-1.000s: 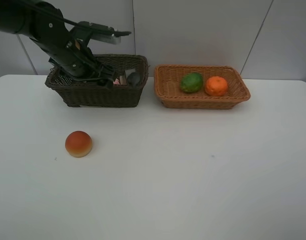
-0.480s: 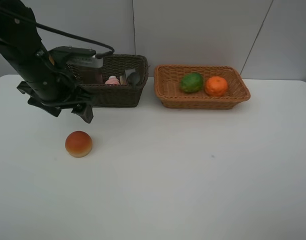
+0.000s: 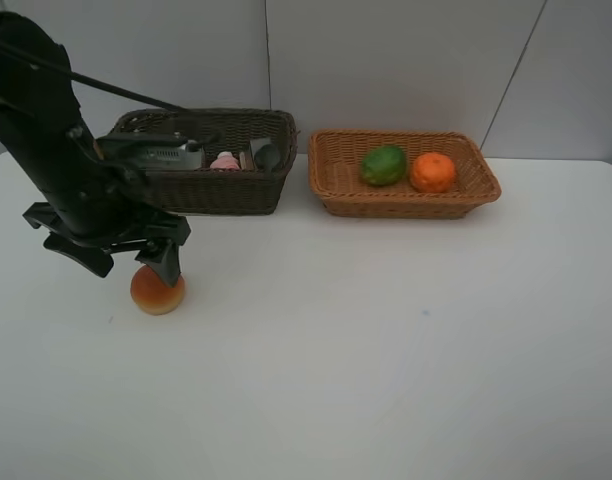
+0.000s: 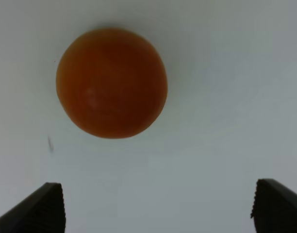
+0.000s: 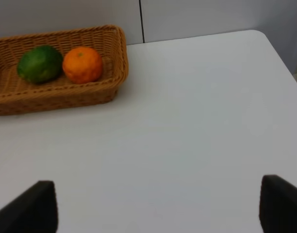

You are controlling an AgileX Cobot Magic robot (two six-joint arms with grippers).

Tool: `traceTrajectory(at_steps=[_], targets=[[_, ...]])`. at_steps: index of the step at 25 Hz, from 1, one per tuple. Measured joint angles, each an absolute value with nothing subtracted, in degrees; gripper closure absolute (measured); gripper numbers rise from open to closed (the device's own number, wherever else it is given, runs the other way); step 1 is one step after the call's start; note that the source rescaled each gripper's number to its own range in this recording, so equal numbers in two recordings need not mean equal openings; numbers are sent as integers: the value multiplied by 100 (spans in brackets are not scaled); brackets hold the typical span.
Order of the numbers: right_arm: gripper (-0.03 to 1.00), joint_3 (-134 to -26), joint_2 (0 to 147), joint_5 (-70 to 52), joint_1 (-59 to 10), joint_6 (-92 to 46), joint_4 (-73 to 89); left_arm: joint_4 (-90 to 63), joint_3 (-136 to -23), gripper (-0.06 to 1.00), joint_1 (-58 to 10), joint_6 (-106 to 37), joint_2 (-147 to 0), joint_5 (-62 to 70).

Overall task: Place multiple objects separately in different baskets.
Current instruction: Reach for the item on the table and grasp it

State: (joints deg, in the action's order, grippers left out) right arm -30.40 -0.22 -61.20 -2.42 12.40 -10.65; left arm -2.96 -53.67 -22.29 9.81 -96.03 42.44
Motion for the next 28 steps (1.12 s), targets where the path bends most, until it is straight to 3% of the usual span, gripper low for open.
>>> traceTrajectory(at_steps=[6,16,28], targets=[[15,-3040,-22,-6120,-242,1240,-1065,-273,-4844,-5,-2229,987,-9597,3736],[15,-3040,-22,-6120,-242,1240,-1065,733,-4826,-5,-2229,1857,-9597,3273],[15,-3040,-22,-6120,-242,1240,-1065,824,-4820,-5,-2229,1749,-9986,2723]])
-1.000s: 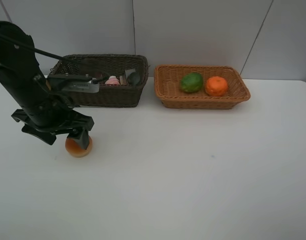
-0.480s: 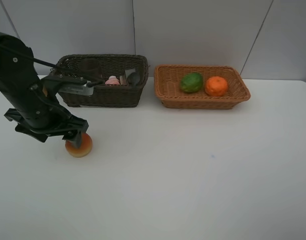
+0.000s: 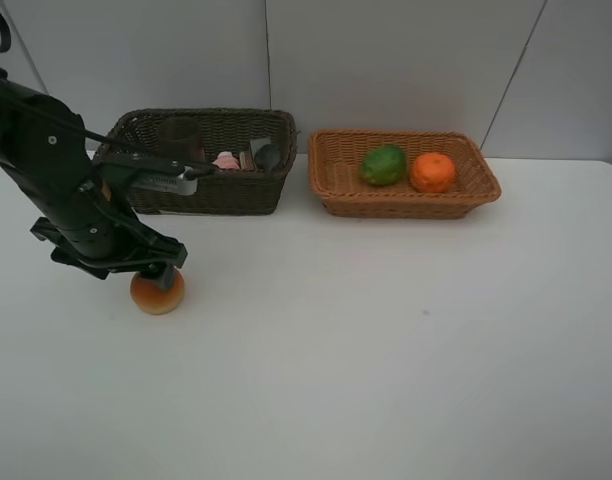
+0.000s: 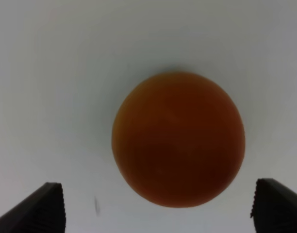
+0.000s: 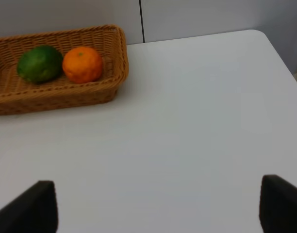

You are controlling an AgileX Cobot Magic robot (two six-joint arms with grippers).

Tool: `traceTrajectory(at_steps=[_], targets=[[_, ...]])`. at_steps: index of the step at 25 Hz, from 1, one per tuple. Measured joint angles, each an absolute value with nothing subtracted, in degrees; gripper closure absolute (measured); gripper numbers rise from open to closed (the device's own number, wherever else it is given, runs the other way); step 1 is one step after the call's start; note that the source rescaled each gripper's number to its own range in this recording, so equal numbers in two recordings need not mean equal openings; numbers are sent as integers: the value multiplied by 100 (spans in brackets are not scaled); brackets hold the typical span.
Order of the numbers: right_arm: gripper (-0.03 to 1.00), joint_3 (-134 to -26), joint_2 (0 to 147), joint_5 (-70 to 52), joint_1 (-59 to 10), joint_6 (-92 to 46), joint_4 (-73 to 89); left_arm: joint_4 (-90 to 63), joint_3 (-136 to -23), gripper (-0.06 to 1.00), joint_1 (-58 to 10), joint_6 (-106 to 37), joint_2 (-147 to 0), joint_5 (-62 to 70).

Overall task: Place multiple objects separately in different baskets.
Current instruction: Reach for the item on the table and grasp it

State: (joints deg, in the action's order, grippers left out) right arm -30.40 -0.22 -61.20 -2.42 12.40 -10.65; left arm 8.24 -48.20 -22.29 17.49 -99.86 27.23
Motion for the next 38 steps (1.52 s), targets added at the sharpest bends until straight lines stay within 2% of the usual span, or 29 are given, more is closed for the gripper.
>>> traceTrajectory(at_steps=[38], targets=[[15,-3040,-22,-6120,-242,1240,-1065,366,-4781,-5,-2229,1439,-10701,2009]])
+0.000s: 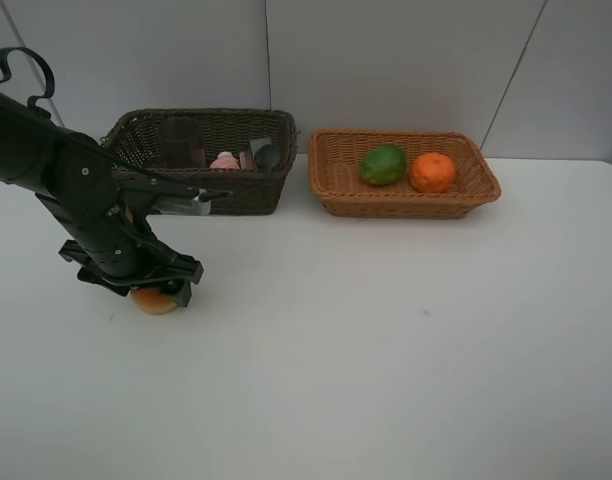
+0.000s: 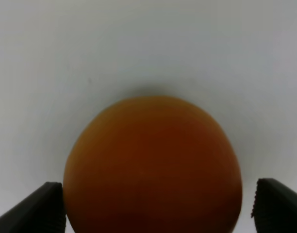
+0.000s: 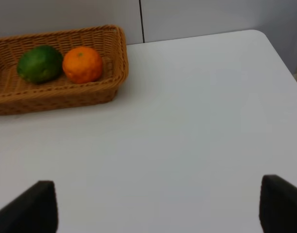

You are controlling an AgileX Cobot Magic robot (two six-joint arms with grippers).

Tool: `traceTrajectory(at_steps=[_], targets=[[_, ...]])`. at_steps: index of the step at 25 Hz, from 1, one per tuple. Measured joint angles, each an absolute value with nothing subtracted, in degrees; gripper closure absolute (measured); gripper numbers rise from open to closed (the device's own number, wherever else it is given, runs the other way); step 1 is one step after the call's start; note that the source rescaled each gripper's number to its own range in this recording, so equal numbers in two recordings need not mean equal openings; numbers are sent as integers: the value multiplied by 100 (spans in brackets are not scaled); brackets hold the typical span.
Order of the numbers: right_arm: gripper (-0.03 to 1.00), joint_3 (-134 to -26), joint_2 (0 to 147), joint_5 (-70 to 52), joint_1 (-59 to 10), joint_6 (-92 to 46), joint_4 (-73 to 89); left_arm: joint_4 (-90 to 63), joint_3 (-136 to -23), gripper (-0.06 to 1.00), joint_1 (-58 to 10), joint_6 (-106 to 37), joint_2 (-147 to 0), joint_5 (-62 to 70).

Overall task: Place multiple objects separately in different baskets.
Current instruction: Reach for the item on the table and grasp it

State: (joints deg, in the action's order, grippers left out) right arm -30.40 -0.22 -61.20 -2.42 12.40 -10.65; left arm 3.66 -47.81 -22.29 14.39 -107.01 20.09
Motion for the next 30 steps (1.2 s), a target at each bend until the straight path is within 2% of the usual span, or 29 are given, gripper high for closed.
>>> traceTrajectory(at_steps=[23,25,28,30], targets=[[15,-3040,-22,-6120,-242,1240,-1065,396,-4786,-5,-2229,1419,-11008,1868],[15,-3040,-22,-6120,-242,1240,-1065,396,-4786,-1,-2229,1419,-11008,1868],[15,-3040,-22,-6120,-242,1240,-1065,409,-4786,19,-2229,1419,-11008,1868],[15,-3040,-22,-6120,-242,1240,-1065,409,-4786,22,-2229,1419,-11008,1863]])
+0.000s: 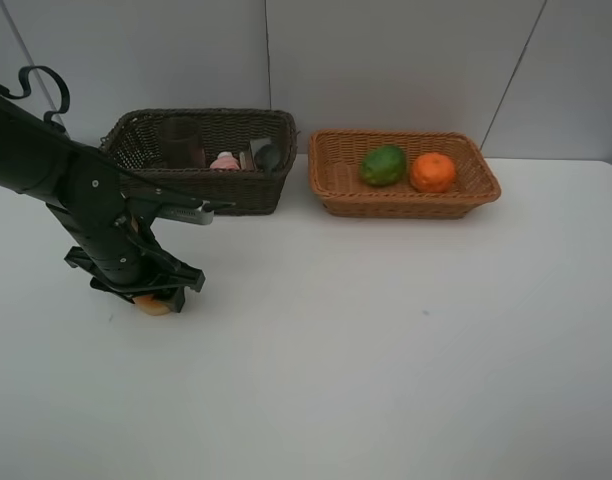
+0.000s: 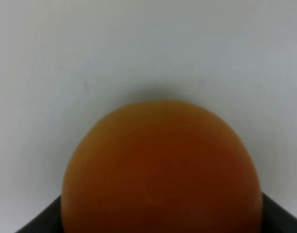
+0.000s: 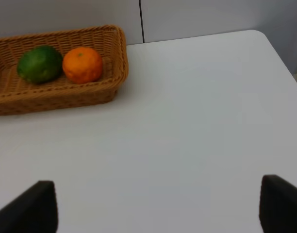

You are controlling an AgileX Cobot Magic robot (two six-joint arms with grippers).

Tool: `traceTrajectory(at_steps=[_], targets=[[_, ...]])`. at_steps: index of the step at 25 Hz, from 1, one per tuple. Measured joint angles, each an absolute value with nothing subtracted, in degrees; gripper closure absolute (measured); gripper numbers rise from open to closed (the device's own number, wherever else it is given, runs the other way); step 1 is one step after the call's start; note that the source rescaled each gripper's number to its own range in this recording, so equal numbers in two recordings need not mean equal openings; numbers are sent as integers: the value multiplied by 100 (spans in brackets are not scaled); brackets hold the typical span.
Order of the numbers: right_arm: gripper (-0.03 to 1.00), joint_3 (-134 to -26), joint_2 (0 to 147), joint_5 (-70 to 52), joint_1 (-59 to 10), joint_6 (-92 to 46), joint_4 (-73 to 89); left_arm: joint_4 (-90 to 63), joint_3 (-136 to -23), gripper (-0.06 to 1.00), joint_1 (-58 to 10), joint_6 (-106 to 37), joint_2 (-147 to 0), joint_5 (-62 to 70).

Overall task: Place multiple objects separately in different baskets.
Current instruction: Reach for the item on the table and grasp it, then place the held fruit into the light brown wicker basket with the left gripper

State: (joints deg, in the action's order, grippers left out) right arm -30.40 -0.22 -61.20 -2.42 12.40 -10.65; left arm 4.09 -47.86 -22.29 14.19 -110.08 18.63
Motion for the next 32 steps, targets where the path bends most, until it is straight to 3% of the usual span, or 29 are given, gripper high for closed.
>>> traceTrajectory(at_steps=[22,32], targets=[[15,-3040,-22,-6120,-242,1240,-1065,409,-4791,22,-2229,1419,-11019,1904],[15,-3040,-22,-6120,-242,1240,-1065,270,-5799,22,-2364,1374,-10955,3857]])
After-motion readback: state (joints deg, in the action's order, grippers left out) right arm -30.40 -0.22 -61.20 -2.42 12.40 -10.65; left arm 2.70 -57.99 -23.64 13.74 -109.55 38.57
